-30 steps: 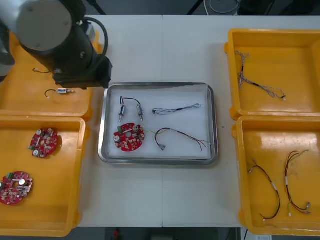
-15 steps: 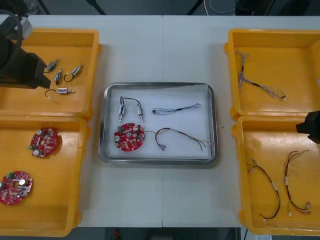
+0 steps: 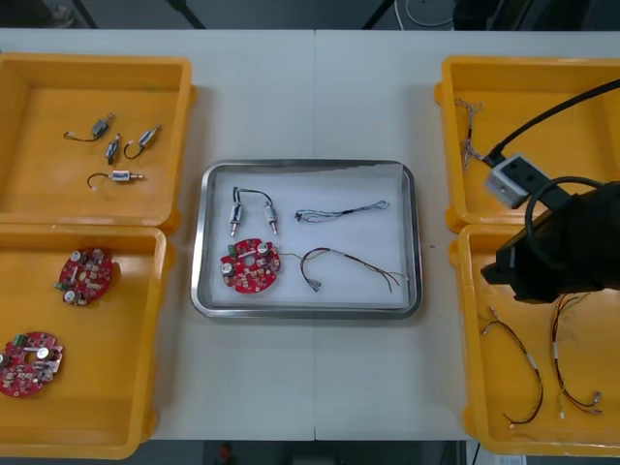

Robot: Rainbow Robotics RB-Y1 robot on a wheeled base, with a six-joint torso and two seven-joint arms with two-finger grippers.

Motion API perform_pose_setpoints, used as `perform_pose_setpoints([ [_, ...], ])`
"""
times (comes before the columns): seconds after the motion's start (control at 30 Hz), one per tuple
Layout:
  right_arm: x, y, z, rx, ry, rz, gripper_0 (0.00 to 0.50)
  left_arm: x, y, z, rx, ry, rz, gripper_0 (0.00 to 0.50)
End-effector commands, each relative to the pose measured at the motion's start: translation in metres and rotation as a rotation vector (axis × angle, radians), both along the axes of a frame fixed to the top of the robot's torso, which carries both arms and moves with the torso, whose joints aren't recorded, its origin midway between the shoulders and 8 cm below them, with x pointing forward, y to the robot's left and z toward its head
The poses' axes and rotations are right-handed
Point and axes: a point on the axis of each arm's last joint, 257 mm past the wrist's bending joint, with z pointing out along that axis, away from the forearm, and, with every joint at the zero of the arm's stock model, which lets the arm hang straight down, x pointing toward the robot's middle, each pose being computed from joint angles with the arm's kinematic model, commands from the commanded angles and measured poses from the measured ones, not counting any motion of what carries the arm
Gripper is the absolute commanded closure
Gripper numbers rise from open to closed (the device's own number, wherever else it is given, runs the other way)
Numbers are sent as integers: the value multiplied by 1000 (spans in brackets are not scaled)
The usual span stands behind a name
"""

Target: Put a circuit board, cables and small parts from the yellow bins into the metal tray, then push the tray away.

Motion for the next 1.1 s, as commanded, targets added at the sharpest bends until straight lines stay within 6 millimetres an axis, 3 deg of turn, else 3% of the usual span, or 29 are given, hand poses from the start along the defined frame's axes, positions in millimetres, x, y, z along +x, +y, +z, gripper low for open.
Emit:
perform_pose_setpoints([
  [0.03,-3,37,8,-70,-31,128,0,-23,28,-3,90,30,-7,0],
  [0.47,-8,128,-20,-225,-84,364,0,-33,33,-25,36,36,22,0],
  [0.77,-10,202,-49,-252,-99,540,0,-21,20,-35,7,-22,23,0],
  [1.1,0,234,-81,-270,-125,619,0,-13,15,-46,-10,-46,38,0],
])
